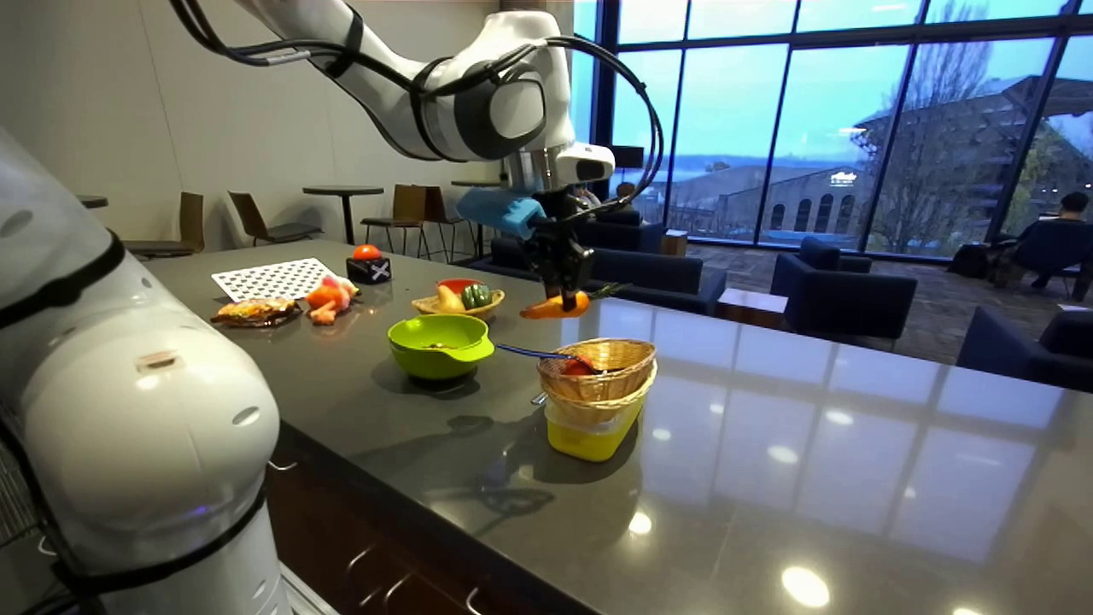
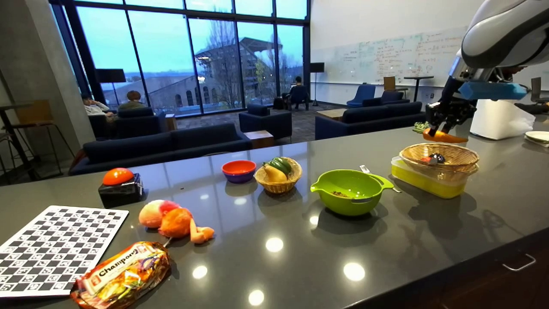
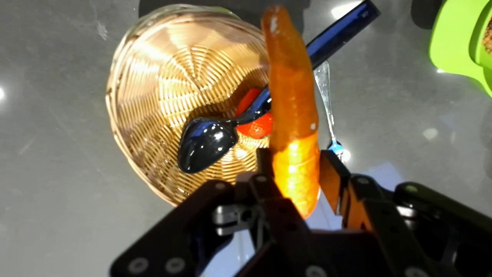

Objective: Move the carrot to the basket on the right

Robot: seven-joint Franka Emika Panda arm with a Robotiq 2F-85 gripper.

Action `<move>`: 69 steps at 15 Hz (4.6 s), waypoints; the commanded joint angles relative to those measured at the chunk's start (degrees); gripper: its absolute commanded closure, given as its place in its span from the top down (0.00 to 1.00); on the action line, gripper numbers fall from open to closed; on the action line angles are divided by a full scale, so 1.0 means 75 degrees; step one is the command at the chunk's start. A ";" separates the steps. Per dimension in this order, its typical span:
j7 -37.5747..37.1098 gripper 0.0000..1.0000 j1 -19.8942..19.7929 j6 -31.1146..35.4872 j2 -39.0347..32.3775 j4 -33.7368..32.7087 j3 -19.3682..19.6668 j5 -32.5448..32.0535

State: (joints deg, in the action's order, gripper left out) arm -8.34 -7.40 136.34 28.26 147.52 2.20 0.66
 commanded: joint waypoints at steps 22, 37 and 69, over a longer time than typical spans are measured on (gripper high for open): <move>0.0662 0.11 -0.0181 0.2522 -0.1431 0.0394 0.0720 0.0257; 0.0935 0.11 -0.0041 0.2709 -0.1670 0.0364 0.0777 0.0638; -0.1191 1.00 -0.0080 -0.2380 0.2109 0.0515 -0.0850 -0.1183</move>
State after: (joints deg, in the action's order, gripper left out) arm -16.22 -9.01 120.87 39.93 149.97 -3.51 -9.01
